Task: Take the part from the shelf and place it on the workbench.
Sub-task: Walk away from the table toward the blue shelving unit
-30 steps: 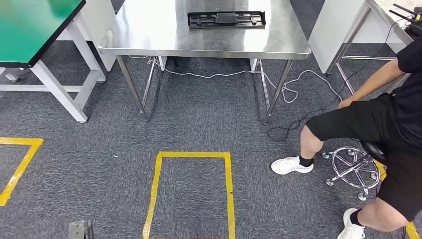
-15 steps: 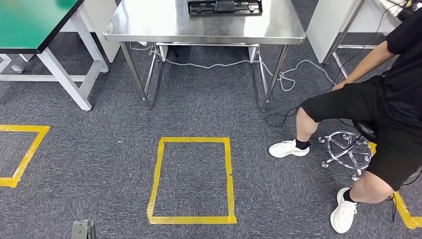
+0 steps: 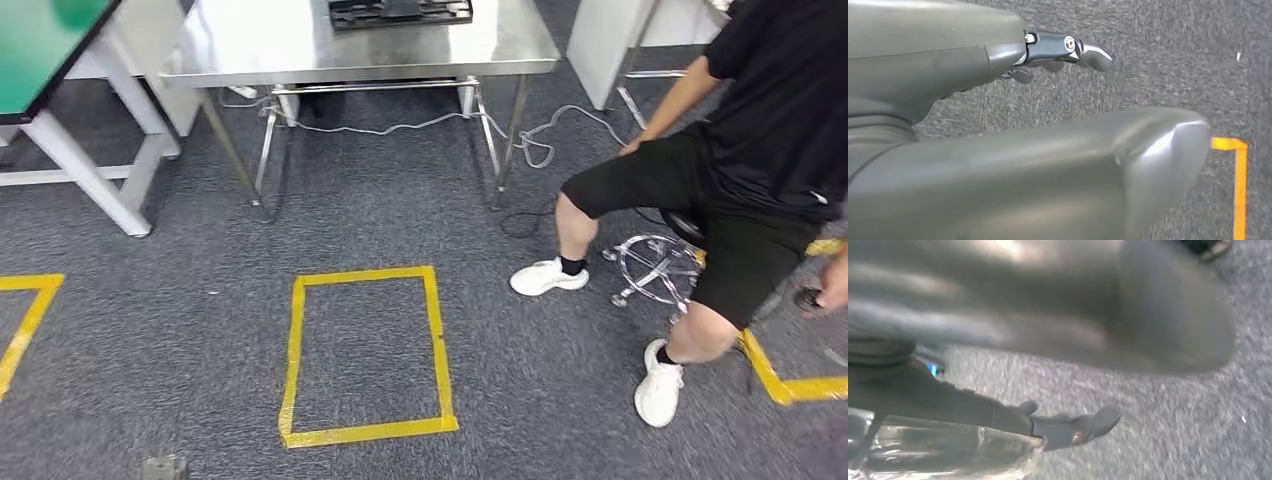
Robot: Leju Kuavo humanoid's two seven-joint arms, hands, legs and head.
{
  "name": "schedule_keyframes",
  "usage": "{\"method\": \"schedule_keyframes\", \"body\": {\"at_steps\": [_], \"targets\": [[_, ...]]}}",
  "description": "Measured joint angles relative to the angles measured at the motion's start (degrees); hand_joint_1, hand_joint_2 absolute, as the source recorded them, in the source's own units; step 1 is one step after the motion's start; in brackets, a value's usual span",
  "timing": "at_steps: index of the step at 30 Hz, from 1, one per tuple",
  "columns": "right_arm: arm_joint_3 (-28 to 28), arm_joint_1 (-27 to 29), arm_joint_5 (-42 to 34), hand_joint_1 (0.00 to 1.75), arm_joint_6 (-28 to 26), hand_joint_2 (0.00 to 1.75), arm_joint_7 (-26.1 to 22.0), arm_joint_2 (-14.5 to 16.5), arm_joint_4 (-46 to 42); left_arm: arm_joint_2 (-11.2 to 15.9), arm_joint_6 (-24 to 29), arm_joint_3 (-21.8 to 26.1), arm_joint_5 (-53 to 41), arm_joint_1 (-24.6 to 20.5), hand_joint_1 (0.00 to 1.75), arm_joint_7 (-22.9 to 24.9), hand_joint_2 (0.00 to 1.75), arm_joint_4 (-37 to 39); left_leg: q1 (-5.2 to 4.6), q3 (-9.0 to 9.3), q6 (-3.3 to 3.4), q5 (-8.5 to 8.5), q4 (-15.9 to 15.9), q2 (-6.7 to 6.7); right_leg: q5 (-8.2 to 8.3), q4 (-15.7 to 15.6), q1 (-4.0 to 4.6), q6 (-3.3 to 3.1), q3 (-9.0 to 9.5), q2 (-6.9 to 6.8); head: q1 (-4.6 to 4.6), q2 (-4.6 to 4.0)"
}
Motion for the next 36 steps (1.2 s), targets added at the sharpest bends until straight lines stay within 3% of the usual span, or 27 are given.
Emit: {"method": "schedule_keyframes", "body": {"at_steps": [1,3,5,7,8,9,11,13,15,16,18,20,22,23,25,27,29,31,33,35,36], "targets": [[0.0,0.1,0.0,0.0,0.0,0.0,0.0,0.0,0.0,0.0,0.0,0.0,0.0,-0.1,0.0,0.0,0.0,0.0,0.01,0.28,0.3,0.24,-0.9,0.93,-0.03,0.3,0.13,0.25,-0.46,-0.2,-0.08,0.01],[0.0,0.1,0.0,0.0,0.0,0.0,0.0,0.0,0.0,-0.2,0.0,0.0,0.0,-0.3,0.0,0.0,0.0,0.0,0.24,0.84,1.13,0.88,-2.8,2.75,-1.63,3.8,0.44,0.18,-2.81,-2.28,0.26,0.01],[0.0,0.1,0.1,0.0,0.0,0.0,0.0,-0.2,0.0,-0.3,0.0,0.0,-0.1,-0.2,0.0,0.0,0.0,0.0,0.36,0.79,1.6,1.26,-3.4,4.39,-4.63,11.4,0.15,-0.04,-6.95,-4.54,0.67,0.0],[0.0,0.1,0.2,0.0,0.0,0.0,0.0,-0.3,0.0,-0.3,0.1,0.0,-0.2,-0.1,0.0,0.0,0.0,0.1,0.36,0.62,1.47,1.33,-3.3,5.98,-5.86,16.6,-0.4,0.68,-9.75,-5.19,0.79,-0.01],[0.0,0.2,0.2,0.0,0.0,0.0,0.0,-0.4,0.0,-0.4,0.1,0.0,-0.3,-0.1,0.0,0.0,0.0,0.1,0.42,0.57,1.3,1.36,-3.3,6.68,-5.19,16.1,-0.72,1.38,-9.48,-5.46,0.81,-0.01],[0.0,0.3,0.2,0.0,0.0,0.0,0.0,-0.5,0.0,-0.4,0.1,0.0,-0.3,-0.1,0.0,0.0,0.0,0.1,0.54,0.54,1.04,1.34,-3.1,7.34,-3.77,13.2,-1.07,2.21,-7.95,-6.01,0.81,-0.01],[0.0,0.2,0.3,0.0,0.0,0.0,0.0,-0.5,0.1,-0.5,0.0,0.0,-0.3,-0.1,0.0,0.0,0.0,0.1,0.58,0.41,0.14,1.02,-2.4,8.51,-0.76,4.8,-1.49,3.44,-3.55,-8.33,0.87,0.0],[0.0,0.0,0.3,0.0,-0.1,0.0,-0.2,-0.4,0.1,-0.4,0.0,0.0,-0.4,-0.2,0.0,0.0,0.0,0.1,0.43,0.25,-0.88,0.58,-1.7,9.48,0.48,0.8,-1.41,3.09,-1.63,-9.48,0.81,0.0],[0.0,0.1,0.4,0.0,-0.1,0.0,-0.3,-0.3,0.1,-0.4,0.0,0.0,-0.5,-0.3,0.0,0.0,0.0,0.1,0.6,0.34,-1.61,0.49,-1.5,10.43,0.61,0.9,-1.09,1.98,-2.24,-8.31,0.62,-0.01],[0.0,0.1,0.4,0.0,-0.1,0.0,-0.3,-0.4,0.1,-0.4,0.0,0.0,-0.5,-0.4,0.0,0.0,0.0,0.1,0.89,0.33,-1.94,0.24,-1.2,10.28,0.73,1.0,-1.17,1.5,-2.35,-7.73,0.5,-0.01],[0.0,0.2,0.5,0.0,-0.1,0.0,-0.3,-0.3,0.1,-0.4,0.0,0.0,-0.5,-0.4,0.0,0.0,0.0,0.1,1.33,-0.65,-2.37,-2.24,1.5,8.02,1.19,1.0,-1.33,0.49,-2.34,-6.58,0.32,-0.01],[0.0,0.2,0.5,0.0,-0.1,0.0,-0.3,-0.2,0.1,-0.4,0.0,0.0,-0.6,-0.3,0.0,0.0,0.0,0.1,1.32,-3.71,-2.31,-6.9,9.0,5.0,1.65,1.1,-1.01,-0.24,-2.56,-5.38,0.08,0.0],[0.0,0.3,0.5,0.0,-0.1,0.0,-0.3,-0.1,0.1,-0.4,0.1,0.0,-0.6,-0.2,0.0,0.0,0.0,0.1,1.14,-6.61,-1.95,-9.53,15.6,3.99,1.87,1.1,-0.4,-0.57,-2.84,-3.93,0.0,0.0],[0.0,0.3,0.5,0.0,-0.1,0.0,-0.3,-0.1,0.1,-0.4,0.1,0.0,-0.6,-0.2,0.0,0.0,0.0,0.1,1.06,-6.81,-1.62,-9.07,16.1,3.89,1.93,1.2,-0.14,-0.66,-2.89,-3.17,0.0,0.0],[0.0,0.4,0.5,0.0,-0.1,0.0,-0.3,-0.1,0.1,-0.4,0.1,0.0,-0.6,-0.1,0.0,0.1,0.0,0.1,0.86,-4.17,-0.62,-5.36,10.6,3.14,2.01,1.3,0.26,-0.73,-2.85,-1.54,-0.01,-0.01],[0.0,0.3,0.5,0.0,-0.1,0.0,-0.3,0.2,0.2,-0.2,0.0,0.0,-0.8,-0.2,0.0,0.1,0.0,0.2,0.67,-0.71,0.69,-2.34,3.5,0.21,2.17,1.5,0.41,-0.47,-2.99,-0.09,0.19,-0.01],[0.0,0.2,0.5,0.0,-0.1,0.0,-0.3,0.4,0.2,0.0,0.1,0.0,-1.0,-0.2,0.0,0.2,0.0,0.2,0.29,0.41,1.53,-1.74,0.9,-1.46,2.57,1.5,0.1,0.16,-3.52,1.17,0.29,-0.01],[0.0,0.3,0.6,0.0,-0.1,0.0,-0.2,0.4,0.2,0.0,0.1,-0.1,-1.2,-0.4,0.0,0.2,0.0,0.2,0.09,0.6,1.88,-1.07,-0.1,-0.07,3.04,1.3,-0.04,0.93,-4.06,2.05,0.12,0.0],[-0.1,0.4,0.6,0.0,-0.1,0.0,-0.2,0.4,0.2,-0.1,0.1,-0.2,-1.6,-0.6,0.0,0.0,0.0,0.2,0.19,1.06,2.17,0.05,-1.9,1.59,2.08,3.2,0.36,1.05,-5.62,-0.25,0.24,0.0],[-0.1,0.2,0.7,0.0,-0.1,0.0,-0.2,0.3,0.2,-0.2,0.1,-0.4,-1.9,-0.5,0.0,-0.2,0.0,0.2,0.01,1.07,2.24,0.76,-2.8,3.44,-1.01,9.5,0.42,0.66,-9.05,-3.87,0.59,0.01],[-0.1,0.1,0.8,0.0,-0.1,0.0,-0.2,0.2,0.2,-0.2,0.0,-0.4,-1.9,-0.5,0.0,-0.2,0.0,0.3,-0.1,0.87,2.26,0.87,-2.8,4.44,-2.6,13.4,0.22,0.67,-10.88,-4.74,0.73,0.01]]}}
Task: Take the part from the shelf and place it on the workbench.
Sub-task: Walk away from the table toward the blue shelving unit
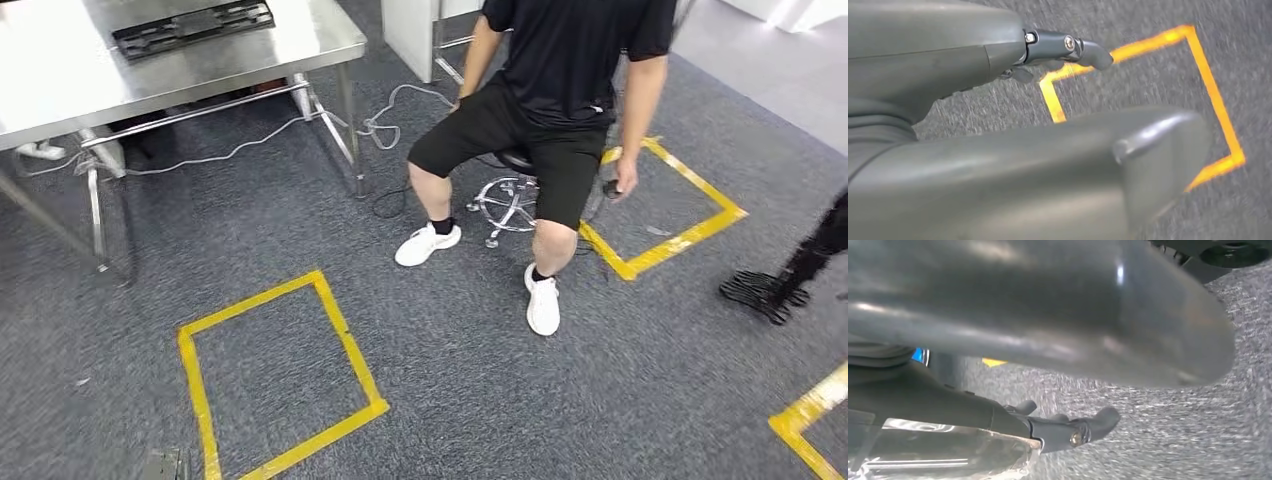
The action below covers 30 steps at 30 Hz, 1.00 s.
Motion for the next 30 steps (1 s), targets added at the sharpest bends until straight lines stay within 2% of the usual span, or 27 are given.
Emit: {"method": "schedule_keyframes", "body": {"at_steps": [1,2,3,4,5,6,7,8,10,11,12,14,15,16,17,18,19,21,22,23,24,25,26,28,29,30], "targets": [[0.0,0.0,0.1,0.0,0.0,0.0,0.0,0.0,0.0,0.0,0.0,0.0,0.0,0.1,0.0,0.0,0.0,0.0,-0.1,-0.16,-0.09,0.05,0.0,0.98,-0.99,2.9,-0.2,0.26,-1.26,-0.41,0.04,0.0],[0.0,0.1,0.2,0.0,0.0,0.0,0.0,-0.1,0.0,0.0,0.0,0.0,0.0,0.1,0.0,-0.1,0.0,0.0,-0.14,-0.27,-0.19,0.11,0.0,1.9,-1.17,3.8,-0.42,0.74,-1.42,-0.65,0.05,0.0],[0.0,0.2,0.3,0.0,0.0,0.0,0.0,-0.1,0.0,-0.1,0.0,-0.1,0.0,0.1,0.0,-0.1,0.0,0.1,-0.14,-0.34,-0.31,0.15,0.1,2.72,-0.46,2.2,-0.63,1.36,-0.25,-0.95,0.08,-0.01],[0.0,0.3,0.4,0.0,0.0,0.0,0.0,-0.1,0.0,-0.1,0.0,-0.1,0.0,0.1,0.0,-0.2,0.0,0.1,-0.12,-0.38,-0.49,0.17,0.1,3.48,0.83,-1.6,-0.81,2.01,2.13,-1.59,0.09,-0.01],[0.0,0.3,0.6,0.0,0.0,0.0,0.0,-0.1,0.0,-0.1,0.0,-0.1,0.0,0.1,0.0,-0.2,0.0,0.1,-0.18,-0.38,-0.74,0.13,0.3,4.16,2.07,-6.3,-0.94,2.37,4.97,-3.0,0.11,-0.01],[0.0,0.1,0.7,0.0,0.0,0.0,0.0,-0.1,0.0,-0.1,0.1,-0.1,0.0,0.1,0.0,-0.3,0.0,0.1,-0.31,-0.4,-1.12,-0.03,0.5,4.78,3.07,-10.1,-0.85,2.42,7.26,-4.37,0.14,-0.01],[0.0,0.0,0.8,0.0,0.0,0.0,0.0,0.0,0.0,-0.1,0.1,-0.1,0.0,0.0,0.0,-0.4,0.0,0.1,-0.47,-0.33,-1.55,-0.24,0.7,5.35,3.66,-12.5,-0.81,2.12,8.57,-5.3,0.07,-0.01],[0.0,-0.1,0.9,0.0,-0.1,0.0,0.0,0.0,0.0,-0.1,0.2,-0.1,0.0,0.0,0.0,-0.4,0.0,0.1,-0.59,-0.18,-1.97,-0.52,0.8,5.9,3.84,-13.4,-0.67,1.63,8.95,-5.72,0.01,-0.01],[0.0,0.0,1.0,0.0,-0.1,0.0,0.0,0.0,0.0,-0.1,0.2,-0.1,0.0,0.0,0.0,-0.5,0.0,0.1,-0.43,0.19,-2.79,-0.88,0.9,6.76,4.12,-13.4,-0.68,0.61,8.5,-4.39,-0.16,-0.01],[0.0,0.0,1.1,0.0,-0.1,0.0,0.0,0.0,0.0,-0.2,0.2,-0.1,0.0,-0.1,0.0,-0.5,0.0,0.1,-0.18,0.12,-3.22,-1.4,1.4,6.13,4.3,-13.4,-0.83,0.18,8.56,-3.72,-0.22,-0.01],[0.0,0.1,1.1,0.0,-0.2,0.0,0.0,0.0,0.0,-0.2,0.2,-0.1,0.0,0.0,0.0,-0.5,0.0,0.1,0.04,-0.36,-3.58,-2.61,2.8,4.76,4.59,-13.4,-1.03,-0.34,8.59,-3.07,-0.33,-0.01],[0.0,0.1,1.1,0.0,-0.2,0.0,0.0,0.1,0.0,-0.2,0.2,-0.1,0.0,0.2,0.0,-0.5,0.0,0.1,0.29,-3.0,-3.99,-7.18,9.4,1.06,5.16,-13.4,-1.15,-1.16,8.49,-1.74,-0.55,-0.01],[0.0,0.1,1.2,0.0,-0.2,0.0,0.0,0.1,0.0,-0.2,0.2,-0.1,0.0,0.4,0.0,-0.5,0.0,0.1,0.29,-4.77,-3.98,-9.54,13.6,0.0,5.36,-13.4,-0.98,-1.44,8.3,-1.05,-0.58,-0.01],[0.0,0.1,1.2,0.0,-0.2,0.0,0.0,0.2,0.0,-0.2,0.2,-0.1,0.0,0.6,0.0,-0.5,0.0,0.1,0.29,-6.28,-3.95,-11.04,17.2,-0.46,5.46,-13.4,-0.8,-1.56,8.16,-0.25,-0.6,-0.01],[0.0,0.2,1.2,0.0,-0.2,0.0,0.0,0.2,0.0,-0.2,0.2,-0.1,0.0,0.8,0.0,-0.5,0.0,0.2,0.3,-7.08,-3.86,-11.37,19.1,-0.6,5.51,-13.3,-0.67,-1.59,8.08,0.56,-0.61,-0.01],[0.0,0.3,1.2,0.0,-0.2,0.0,0.0,0.2,0.0,-0.2,0.2,-0.1,0.0,0.8,0.0,-0.5,0.0,0.2,0.31,-6.77,-3.72,-10.38,18.5,-0.69,5.55,-13.2,-0.6,-1.6,8.07,1.4,-0.6,-0.01],[0.0,0.3,1.2,0.0,-0.2,0.0,0.0,0.2,0.0,-0.2,0.2,-0.1,0.0,0.9,0.0,-0.5,0.0,0.2,0.35,-5.45,-3.53,-8.43,15.7,-1.0,5.56,-13.1,-0.57,-1.57,8.09,2.26,-0.61,-0.01],[0.0,0.2,1.4,0.0,-0.2,0.0,0.0,0.2,0.0,-0.2,0.2,-0.1,0.0,0.9,0.0,-0.5,0.0,0.2,0.44,-1.72,-3.01,-4.26,7.6,-3.13,5.55,-12.7,-0.37,-1.43,8.0,3.84,-0.64,-0.01],[0.0,0.1,1.5,0.0,-0.2,0.0,0.0,0.2,0.0,-0.1,0.2,-0.1,0.0,1.0,0.0,-0.5,0.0,0.2,0.45,-0.49,-2.78,-3.12,4.8,-4.09,5.59,-12.5,-0.23,-1.22,7.79,4.52,-0.62,-0.01],[0.0,0.1,1.5,0.0,-0.2,0.0,0.0,0.3,0.0,-0.1,0.2,-0.2,-0.1,1.0,0.0,-0.5,0.0,0.2,0.38,0.04,-2.57,-2.7,3.3,-4.68,5.69,-12.4,-0.12,-0.92,7.51,5.11,-0.62,-0.01],[0.0,0.1,1.6,0.0,-0.2,0.0,0.0,0.3,0.0,-0.1,0.2,-0.2,-0.1,1.0,0.0,-0.5,0.0,0.2,0.24,0.08,-2.37,-2.68,3.0,-4.56,5.86,-12.4,-0.04,-0.47,7.17,5.68,-0.61,-0.01],[0.0,0.2,1.6,0.0,-0.2,0.0,0.0,0.3,0.0,-0.1,0.2,-0.2,-0.2,0.9,0.0,-0.5,0.0,0.2,0.11,-0.01,-2.05,-2.45,2.8,-3.88,6.09,-12.5,-0.09,0.0,6.76,6.2,-0.59,-0.01],[0.0,0.4,1.6,0.0,-0.2,0.0,0.0,0.3,0.0,-0.2,0.2,-0.2,-0.2,0.8,0.0,-0.5,0.0,0.2,0.09,-0.01,-1.63,-2.09,2.5,-3.21,6.09,-12.2,-0.08,0.32,6.31,5.82,-0.61,-0.01],[0.0,0.5,1.6,0.0,-0.2,0.0,0.0,0.2,0.0,-0.2,0.2,-0.2,-0.2,0.8,0.0,-0.5,0.0,0.2,0.06,-0.05,-0.67,-1.31,1.7,-1.78,4.39,-9.0,0.07,0.37,4.27,2.99,-0.35,0.0],[0.0,0.4,1.6,0.0,-0.2,0.0,0.0,0.1,0.0,-0.2,0.2,-0.2,-0.2,0.9,0.0,-0.5,0.0,0.2,0.0,-0.17,-0.37,-1.08,1.6,-0.98,2.61,-5.5,0.01,0.14,2.54,1.17,-0.2,0.0],[0.0,0.3,1.6,0.0,-0.2,0.0,0.0,0.1,0.0,-0.2,0.2,-0.2,-0.2,1.0,0.0,-0.5,0.0,0.2,-0.15,-0.38,-0.17,-0.98,1.5,-0.19,0.66,-1.3,-0.09,0.03,0.45,0.08,-0.05,-0.01]]}}
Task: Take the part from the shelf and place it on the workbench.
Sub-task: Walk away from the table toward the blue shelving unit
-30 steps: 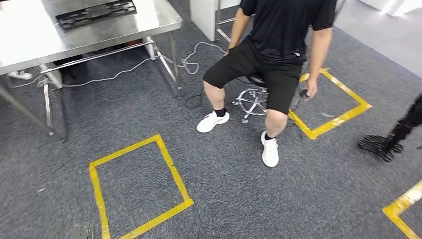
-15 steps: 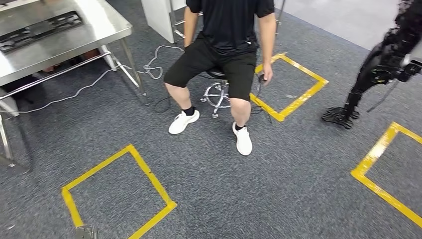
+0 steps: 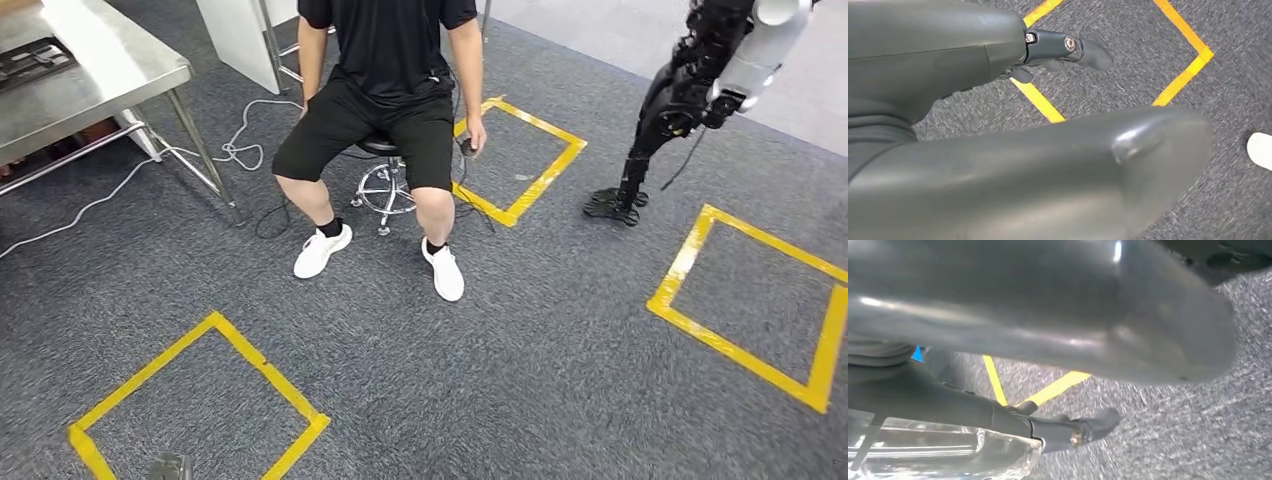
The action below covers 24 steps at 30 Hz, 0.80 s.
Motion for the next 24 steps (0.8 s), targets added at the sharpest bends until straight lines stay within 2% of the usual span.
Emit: {"method": "schedule_keyframes", "body": {"at_steps": [1,2,3,4,5,6,7,8,9,10,11,12,13,14,15,16,17,18,19,20,22,23,24], "targets": [[0.0,0.0,0.0,0.0,0.0,0.0,0.0,0.0,0.0,0.0,0.0,0.0,0.0,0.1,0.0,0.0,0.0,0.0,-0.11,-0.2,0.04,0.07,0.0,0.87,-1.53,3.9,-0.2,0.11,-1.83,-0.4,0.06,0.0],[0.0,0.0,0.0,0.0,0.0,0.0,0.0,0.0,0.0,0.0,0.0,0.0,-0.1,0.1,0.0,0.1,0.0,0.0,-0.18,-0.35,0.04,0.13,0.0,1.69,-2.34,6.4,-0.4,0.44,-2.81,-0.58,0.05,-0.01],[0.0,0.0,0.0,0.0,0.0,0.0,0.0,0.0,0.0,0.0,0.0,0.0,-0.2,0.1,0.0,0.2,0.0,0.0,-0.21,-0.45,-0.02,0.18,0.0,2.47,-2.21,6.5,-0.6,0.97,-2.49,-0.77,0.08,-0.01],[0.0,0.1,-0.1,0.0,-0.1,0.0,-0.1,-0.1,0.0,-0.1,-0.1,0.0,-0.3,0.1,0.0,0.2,0.0,0.0,-0.2,-0.47,-0.12,0.21,0.1,3.2,-1.29,4.0,-0.8,1.59,-0.82,-1.17,0.11,-0.01],[0.0,0.0,-0.2,0.0,-0.2,0.0,-0.2,-0.2,0.0,-0.1,-0.1,0.0,-0.5,0.1,0.0,0.3,0.0,0.0,-0.2,-0.43,-0.31,0.2,0.1,3.89,0.02,-0.5,-0.97,2.16,1.9,-2.13,0.14,0.0],[0.0,-0.1,-0.3,0.0,-0.3,0.0,-0.3,-0.3,0.0,-0.1,-0.2,0.0,-0.7,0.1,0.0,0.4,0.0,0.0,-0.35,-0.39,-0.62,0.1,0.2,4.55,1.22,-5.0,-1.02,2.42,4.59,-3.81,0.2,0.01],[-0.1,-0.2,-0.4,0.0,-0.4,0.0,-0.4,-0.3,0.0,-0.1,-0.2,0.0,-0.8,0.1,0.0,0.4,0.0,0.0,-0.51,-0.3,-1.01,-0.03,0.3,5.18,2.21,-8.5,-0.94,2.39,6.66,-5.14,0.18,0.01],[-0.1,-0.3,-0.5,0.0,-0.5,0.0,-0.5,-0.3,0.0,-0.1,-0.2,0.0,-1.0,0.1,0.0,0.5,0.0,0.0,-0.7,-0.16,-1.41,-0.15,0.4,5.81,2.8,-10.5,-0.83,2.12,7.79,-6.04,0.04,0.01],[-0.2,-0.4,-0.8,0.0,-0.6,0.0,-0.6,-0.3,0.0,-0.1,-0.3,0.0,-1.3,0.1,0.0,0.7,0.0,0.0,-0.81,-0.03,-1.75,-0.25,0.5,6.46,3.07,-11.0,-0.64,1.72,7.88,-6.18,-0.1,0.0],[-0.4,-0.3,-1.1,0.0,-0.7,0.0,-0.6,-0.3,0.0,-0.1,-0.6,-0.1,-1.5,0.0,0.0,0.9,0.0,0.0,-0.71,0.14,-2.05,-0.28,0.5,7.11,3.34,-11.0,-0.56,1.36,7.66,-5.36,-0.26,-0.01],[-0.6,-0.3,-1.5,0.0,-0.7,0.0,-0.7,-0.4,0.0,-0.1,-1.2,-0.1,-1.7,0.0,0.0,1.2,0.0,0.0,-0.44,0.17,-2.45,-0.48,0.6,7.11,3.52,-11.1,-0.86,0.96,7.55,-4.61,-0.36,-0.01],[-0.9,-0.3,-2.0,0.0,-0.7,0.0,-0.7,-0.4,0.0,-0.1,-2.1,-0.2,-1.8,0.0,0.0,1.7,0.0,0.0,-0.15,-0.06,-2.82,-1.22,1.4,6.05,3.75,-11.1,-1.08,0.51,7.47,-3.91,-0.42,-0.01],[-1.3,-0.2,-2.5,0.0,-0.6,0.0,-0.7,-0.4,0.0,-0.1,-3.5,-0.2,-1.9,0.1,0.0,2.2,0.0,0.1,0.1,-0.76,-3.14,-2.71,3.2,4.34,4.01,-11.2,-1.26,-0.05,7.45,-3.23,-0.5,-0.01],[-1.6,-0.3,-2.9,0.0,-0.3,0.0,-0.6,-0.4,0.0,-0.1,-5.2,-0.3,-2.1,0.3,0.0,3.0,0.0,0.2,0.29,-2.05,-3.34,-4.86,6.3,2.25,4.27,-11.2,-1.35,-0.58,7.43,-2.56,-0.58,-0.01],[-2.0,-0.3,-3.2,0.0,0.1,0.0,-0.6,-0.4,0.0,0.0,-7.4,-0.3,-2.3,0.6,0.0,4.1,0.0,0.3,0.31,-3.78,-3.33,-7.28,10.3,0.6,4.49,-11.2,-1.06,-1.02,7.18,-1.8,-0.66,0.0],[-2.3,-0.3,-3.2,0.0,0.5,0.0,-0.5,-0.4,0.0,0.1,-9.5,-0.3,-2.6,0.9,0.0,5.5,0.0,0.5,0.32,-5.6,-3.26,-9.28,14.4,-0.18,4.66,-11.2,-0.81,-1.36,6.94,-0.98,-0.68,-0.01],[-2.6,-0.2,-3.1,0.0,0.9,0.0,-0.4,-0.4,0.0,0.2,-11.6,-0.3,-3.0,1.3,0.0,7.1,0.0,0.6,0.33,-6.92,-3.2,-10.28,17.3,-0.48,4.8,-11.1,-0.63,-1.5,6.74,-0.08,-0.68,-0.01],[-2.8,-0.1,-2.8,0.0,1.2,0.0,-0.3,-0.5,0.0,0.3,-13.4,-0.3,-3.4,1.7,0.0,8.8,0.0,0.8,0.36,-7.24,-3.1,-9.98,18.1,-0.58,4.91,-11.1,-0.51,-1.53,6.6,0.85,-0.67,-0.01],[-2.9,0.0,-2.6,0.0,1.3,0.0,-0.3,-0.5,0.0,0.5,-14.6,-0.3,-3.8,1.9,0.0,10.3,0.0,0.9,0.39,-6.43,-2.99,-8.61,16.5,-0.65,5.0,-11.0,-0.47,-1.48,6.53,1.72,-0.67,-0.01],[-3.1,0.1,-2.3,0.0,1.4,0.0,-0.2,-0.5,0.0,0.6,-15.4,-0.4,-4.3,2.2,0.0,11.7,0.0,1.0,0.48,-4.61,-2.85,-6.52,13.0,-1.05,5.06,-10.9,-0.46,-1.38,6.49,2.57,-0.68,-0.01],[-3.3,0.1,-2.0,0.0,1.5,0.0,-0.2,-0.6,0.0,1.1,-15.9,-0.8,-4.9,2.6,0.0,13.4,0.0,1.2,0.63,-0.83,-2.51,-3.44,5.5,-3.26,5.18,-10.4,-0.25,-1.1,6.21,4.02,-0.7,-0.01],[-3.5,0.0,-2.0,0.0,1.5,0.0,-0.2,-0.6,0.0,1.3,-16.0,-1.0,-5.1,2.7,0.0,13.9,0.0,1.3,0.58,0.17,-2.35,-2.8,3.3,-4.07,5.28,-10.2,-0.14,-0.83,5.91,4.59,-0.7,-0.01],[-3.6,0.0,-1.9,0.0,1.6,0.0,-0.2,-0.6,0.0,1.4,-16.0,-1.1,-5.2,2.8,0.0,14.1,0.0,1.3,0.41,0.41,-2.13,-2.74,2.5,-4.42,5.44,-10.2,-0.04,-0.46,5.57,5.07,-0.7,-0.01]]}}
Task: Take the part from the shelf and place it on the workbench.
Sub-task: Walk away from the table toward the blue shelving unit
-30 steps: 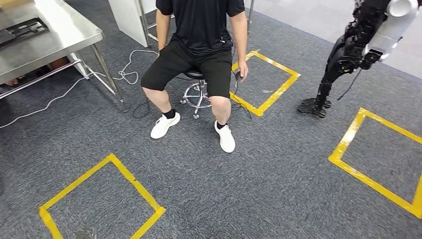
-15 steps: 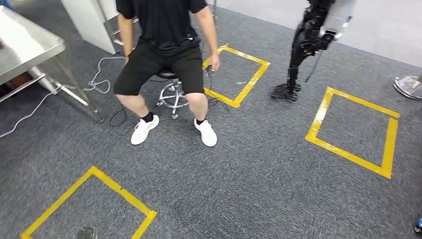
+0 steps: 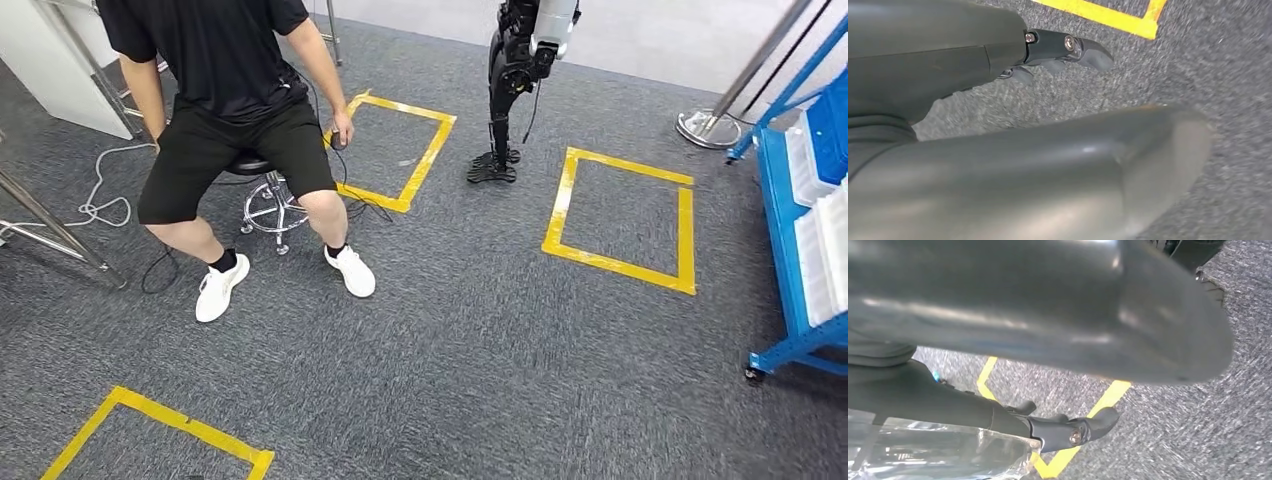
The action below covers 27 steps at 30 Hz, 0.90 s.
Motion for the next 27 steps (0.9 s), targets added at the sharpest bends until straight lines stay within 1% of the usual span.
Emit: {"method": "schedule_keyframes", "body": {"at_steps": [1,2,3,4,5,6,7,8,9,10,11,12,13,14,15,16,17,18,19,20,21,22,23,24,25,26,27], "targets": [[-0.1,0.0,0.0,0.0,0.0,0.0,0.0,0.0,0.0,0.1,0.0,-0.1,-0.1,0.1,0.0,0.1,0.0,0.0,-0.27,-0.11,0.3,0.16,-0.1,0.58,0.25,-0.1,0.03,0.47,-0.35,0.49,-0.02,0.0],[-0.2,0.1,0.1,0.0,0.0,0.0,0.0,0.0,0.0,0.1,-0.1,-0.2,-0.2,0.1,0.0,0.2,0.0,0.1,-0.33,-0.15,0.78,0.53,-0.4,1.2,0.48,-0.2,-0.01,0.9,-0.71,0.67,0.01,0.0],[-0.3,0.2,0.1,0.0,0.0,0.0,0.0,0.0,0.0,0.1,-0.1,-0.3,-0.2,0.1,0.0,0.3,0.0,0.1,-0.39,-0.11,1.25,1.02,-0.9,1.8,0.39,0.1,0.0,1.14,-1.18,-0.14,0.03,0.01],[-0.4,0.2,0.1,0.0,0.0,0.0,0.0,-0.1,0.0,0.2,-0.2,-0.4,-0.2,0.1,0.0,0.3,0.0,0.1,-0.39,-0.11,1.69,1.54,-1.4,2.46,-0.27,1.3,0.06,1.14,-2.01,-1.47,0.16,0.01],[-0.4,0.2,0.1,0.0,0.0,0.0,0.0,-0.1,0.0,0.2,-0.2,-0.5,-0.3,0.1,0.0,0.5,0.0,0.1,-0.36,-0.17,2.06,1.99,-1.9,3.22,-1.66,3.8,0.08,0.9,-3.39,-3.12,0.34,0.01],[-0.4,0.1,0.1,0.0,0.0,0.0,0.0,-0.1,0.0,0.2,-0.3,-0.5,-0.4,0.3,0.0,0.8,0.0,0.1,-0.51,-0.31,2.23,2.23,-2.1,4.02,-3.52,7.3,-0.01,0.59,-5.12,-4.65,0.5,0.01],[-0.4,0.0,0.2,0.0,0.1,0.0,0.0,-0.1,0.0,0.2,-0.4,-0.6,-0.5,0.4,0.0,1.2,0.0,0.1,-0.6,-0.53,2.38,2.33,-2.1,4.9,-5.37,11.4,-0.14,0.42,-6.98,-5.3,0.64,0.01],[-0.5,-0.1,0.2,0.0,0.2,0.0,0.0,-0.1,0.0,0.3,-0.5,-0.6,-0.7,0.6,0.0,1.7,0.0,0.2,-0.68,-0.7,2.42,2.4,-2.1,5.79,-6.73,14.8,-0.34,0.48,-8.41,-5.56,0.7,0.01],[-0.6,0.0,0.3,0.0,0.2,0.0,0.0,-0.1,0.0,0.3,-0.5,-0.6,-0.8,0.7,0.0,2.1,0.0,0.2,-0.73,-0.83,2.37,2.45,-2.1,6.62,-7.23,16.4,-0.48,0.8,-8.82,-5.7,0.7,0.0],[-0.8,0.0,0.3,0.0,0.3,0.0,0.0,-0.1,0.0,0.3,-0.6,-0.6,-0.9,0.7,0.0,2.4,0.0,0.2,-0.75,-0.93,2.29,2.49,-2.0,7.39,-6.91,15.6,-0.62,1.32,-7.92,-5.93,0.75,0.0],[-0.9,0.0,0.4,0.0,0.3,0.0,0.0,-0.2,0.0,0.2,-0.6,-0.6,-0.9,0.7,0.0,2.5,0.0,0.2,-0.76,-0.96,2.17,2.53,-2.0,8.09,-6.0,12.8,-0.73,1.87,-5.91,-6.42,0.8,0.0],[-1.0,0.0,0.5,0.0,0.4,0.0,-0.1,-0.2,0.0,0.2,-0.5,-0.6,-0.9,0.7,0.0,2.6,0.0,0.2,-0.77,-0.94,1.97,2.52,-2.0,8.77,-4.89,8.3,-0.85,2.33,-2.98,-7.64,0.85,0.01],[-1.0,-0.1,0.6,0.0,0.4,0.0,-0.1,-0.3,0.0,0.2,-0.4,-0.6,-0.9,0.7,0.0,2.6,0.0,0.3,-0.94,-0.93,1.65,2.4,-1.8,9.38,-3.93,4.2,-0.82,2.53,-0.4,-9.21,0.89,0.01],[-1.1,-0.2,0.8,0.0,0.4,0.0,-0.2,-0.3,0.0,0.2,-0.2,-0.6,-1.0,0.7,0.0,2.6,0.0,0.3,-1.07,-0.86,1.24,2.23,-1.7,9.99,-3.27,1.4,-0.72,2.39,1.36,-10.33,0.82,0.01],[-1.2,-0.3,1.1,0.0,0.4,0.0,-0.2,-0.3,0.0,0.1,0.1,-0.6,-1.1,0.7,0.0,2.6,0.0,0.3,-1.18,-0.72,0.81,2.07,-1.6,10.62,-2.91,-0.2,-0.55,2.06,2.15,-11.0,0.7,0.02],[-1.2,-0.3,1.3,0.0,0.4,0.0,-0.3,-0.3,0.0,0.1,0.3,-0.6,-1.2,0.6,0.0,2.6,0.0,0.3,-1.22,-0.55,0.41,1.94,-1.5,11.23,-2.76,-0.3,-0.3,1.64,2.01,-10.75,0.59,0.01],[-1.3,-0.2,1.5,0.0,0.4,0.0,-0.4,-0.4,0.0,0.1,0.5,-0.6,-1.3,0.5,0.0,2.6,0.0,0.3,-1.04,-0.32,0.04,1.85,-1.5,11.83,-2.59,-0.4,-0.24,1.18,1.85,-9.92,0.5,0.01],[-1.3,-0.2,1.6,0.0,0.4,0.0,-0.4,-0.4,0.0,0.0,0.7,-0.6,-1.3,0.4,0.0,2.6,0.0,0.3,-0.77,-0.26,-0.37,1.59,-1.3,11.59,-2.46,-0.5,-0.46,0.78,1.85,-9.23,0.44,0.01],[-1.3,-0.1,1.7,0.0,0.4,0.0,-0.5,-0.5,0.0,0.0,0.8,-0.6,-1.3,0.3,0.0,2.5,0.0,0.3,-0.5,-0.53,-0.7,0.75,-0.4,10.4,-2.26,-0.5,-0.66,0.32,2.01,-8.58,0.38,0.0],[-1.3,-0.1,1.8,0.0,0.3,0.0,-0.5,-0.6,0.0,-0.1,1.0,-0.6,-1.3,0.3,0.0,2.4,0.0,0.3,-0.27,-1.38,-0.97,-0.89,1.7,8.59,-2.02,-0.6,-0.85,-0.19,2.14,-7.9,0.27,0.0],[-1.3,-0.1,1.9,0.0,0.3,0.0,-0.6,-0.6,0.0,-0.1,1.2,-0.5,-1.3,0.4,0.0,2.4,0.0,0.3,-0.1,-2.75,-1.13,-3.01,5.1,6.49,-1.82,-0.6,-0.87,-0.6,2.21,-7.19,0.16,0.0],[-1.3,-0.1,2.0,0.0,0.3,0.0,-0.7,-0.7,0.0,-0.1,1.4,-0.5,-1.3,0.5,0.0,2.3,0.0,0.3,-0.06,-4.48,-1.13,-5.25,9.1,5.0,-1.69,-0.6,-0.61,-0.92,2.12,-6.44,0.08,0.0],[-1.3,-0.2,2.2,0.0,0.3,0.0,-0.7,-0.7,0.0,-0.1,1.7,-0.5,-1.3,0.6,0.0,2.3,0.0,0.4,-0.06,-6.22,-1.08,-6.86,12.9,4.3,-1.63,-0.5,-0.32,-1.09,2.05,-5.57,0.05,0.0],[-1.4,-0.1,2.3,0.0,0.3,0.0,-0.7,-0.7,0.0,-0.2,1.9,-0.5,-1.3,0.7,0.0,2.2,0.0,0.4,-0.06,-7.33,-0.97,-7.26,15.1,4.07,-1.59,-0.5,-0.07,-1.14,2.04,-4.68,0.04,0.01],[-1.4,-0.1,2.3,0.0,0.3,0.0,-0.7,-0.7,0.0,-0.2,2.1,-0.5,-1.3,0.7,0.0,2.2,0.0,0.4,-0.06,-7.52,-0.79,-6.46,15.2,3.94,-1.59,-0.4,0.12,-1.15,2.06,-3.79,0.05,0.01],[-1.4,0.0,2.4,0.0,0.3,0.0,-0.6,-0.8,0.0,-0.2,2.3,-0.4,-1.2,0.7,0.0,2.2,0.0,0.4,-0.07,-6.68,-0.54,-4.64,13.2,3.73,-1.59,-0.3,0.25,-1.15,2.13,-2.91,0.05,0.01],[-1.5,0.0,2.4,0.0,0.3,0.0,-0.6,-0.8,0.0,-0.2,2.4,-0.3,-1.0,0.7,0.0,2.2,0.0,0.4,-0.07,-5.0,-0.22,-2.27,9.4,3.07,-1.59,-0.3,0.32,-1.14,2.21,-2.06,0.04,0.01]]}}
